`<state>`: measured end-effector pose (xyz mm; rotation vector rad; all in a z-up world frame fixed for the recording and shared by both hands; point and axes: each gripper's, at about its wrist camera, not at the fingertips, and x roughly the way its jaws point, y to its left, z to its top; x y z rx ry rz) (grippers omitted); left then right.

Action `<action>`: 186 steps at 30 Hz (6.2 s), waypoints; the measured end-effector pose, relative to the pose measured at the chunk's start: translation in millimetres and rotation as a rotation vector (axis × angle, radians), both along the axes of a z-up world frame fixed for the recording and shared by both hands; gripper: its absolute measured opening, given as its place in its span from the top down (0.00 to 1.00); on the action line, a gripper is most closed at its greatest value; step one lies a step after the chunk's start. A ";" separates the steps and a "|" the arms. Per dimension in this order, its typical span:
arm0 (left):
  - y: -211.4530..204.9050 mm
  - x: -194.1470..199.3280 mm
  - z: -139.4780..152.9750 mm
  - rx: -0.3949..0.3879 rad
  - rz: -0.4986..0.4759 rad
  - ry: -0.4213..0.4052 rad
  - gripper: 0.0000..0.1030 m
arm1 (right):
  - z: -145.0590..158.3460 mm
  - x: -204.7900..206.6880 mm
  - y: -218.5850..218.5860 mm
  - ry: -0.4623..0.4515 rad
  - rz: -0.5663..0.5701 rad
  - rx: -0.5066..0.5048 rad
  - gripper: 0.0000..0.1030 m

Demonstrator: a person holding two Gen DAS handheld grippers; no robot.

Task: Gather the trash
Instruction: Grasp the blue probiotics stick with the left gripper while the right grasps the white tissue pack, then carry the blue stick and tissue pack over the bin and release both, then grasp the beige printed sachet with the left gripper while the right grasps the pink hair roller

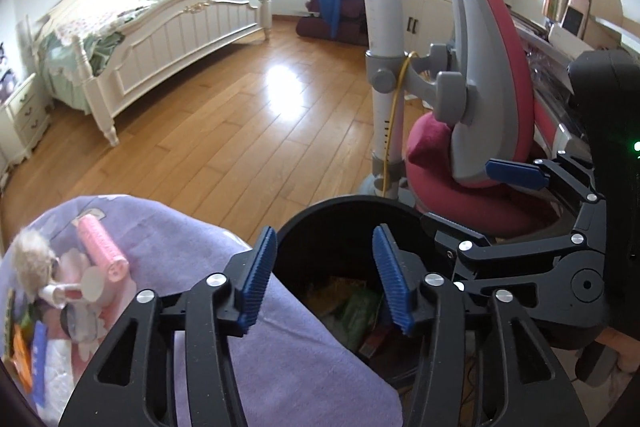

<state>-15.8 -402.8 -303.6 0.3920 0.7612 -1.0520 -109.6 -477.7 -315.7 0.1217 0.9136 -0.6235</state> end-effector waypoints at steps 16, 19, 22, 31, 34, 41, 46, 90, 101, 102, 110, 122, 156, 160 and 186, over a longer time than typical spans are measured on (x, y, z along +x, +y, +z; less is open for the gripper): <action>97.1 22.0 16.7 -0.021 0.149 -0.033 0.43 | 9.5 47.7 59.3 -0.052 0.163 0.030 0.14; 154.0 38.9 12.3 -0.001 0.250 -0.047 0.43 | 4.7 67.2 75.0 -0.054 0.217 0.063 0.14; 217.5 60.9 5.0 0.012 0.372 -0.034 0.43 | 2.0 86.2 90.3 -0.055 0.264 0.083 0.14; 285.3 110.0 -28.8 0.036 0.493 0.092 0.43 | 4.2 128.5 143.0 -0.072 0.399 0.122 0.14; 273.0 120.6 -38.4 0.045 0.477 0.074 0.47 | 9.2 132.3 151.6 -0.087 0.434 0.149 0.15; 273.9 110.6 -29.7 0.030 0.399 0.104 0.77 | 10.7 151.6 181.5 -0.085 0.514 0.224 0.21; 289.5 82.0 -29.9 0.047 0.391 0.106 0.77 | 12.1 174.2 218.5 -0.088 0.596 0.313 0.21; 269.5 8.2 33.3 -0.059 0.311 -0.065 0.77 | 33.7 70.8 174.6 -0.134 0.463 0.174 0.86; 194.3 -14.9 40.3 -0.062 0.175 -0.082 0.77 | 33.7 23.2 113.0 -0.149 0.335 0.136 0.86; 182.8 -18.4 40.7 -0.061 0.155 -0.083 0.77 | 33.3 19.9 107.0 -0.148 0.323 0.132 0.86; 113.8 -29.2 33.7 -0.054 0.045 -0.063 0.77 | 24.8 -6.4 51.1 -0.129 0.195 0.111 0.86; 10.8 -20.5 -6.5 0.024 -0.052 0.042 0.76 | 2.2 -5.6 1.0 -0.067 0.094 0.088 0.85; 138.7 71.2 7.0 0.053 0.333 -0.067 0.44 | 7.6 88.4 77.6 -0.070 0.248 0.157 0.47; 172.6 95.5 4.6 0.063 0.417 -0.067 0.44 | 5.9 113.6 99.6 -0.067 0.303 0.170 0.47; 295.7 224.9 -35.4 0.062 0.528 0.084 0.92 | -3.0 208.1 131.8 -0.037 0.427 0.259 0.45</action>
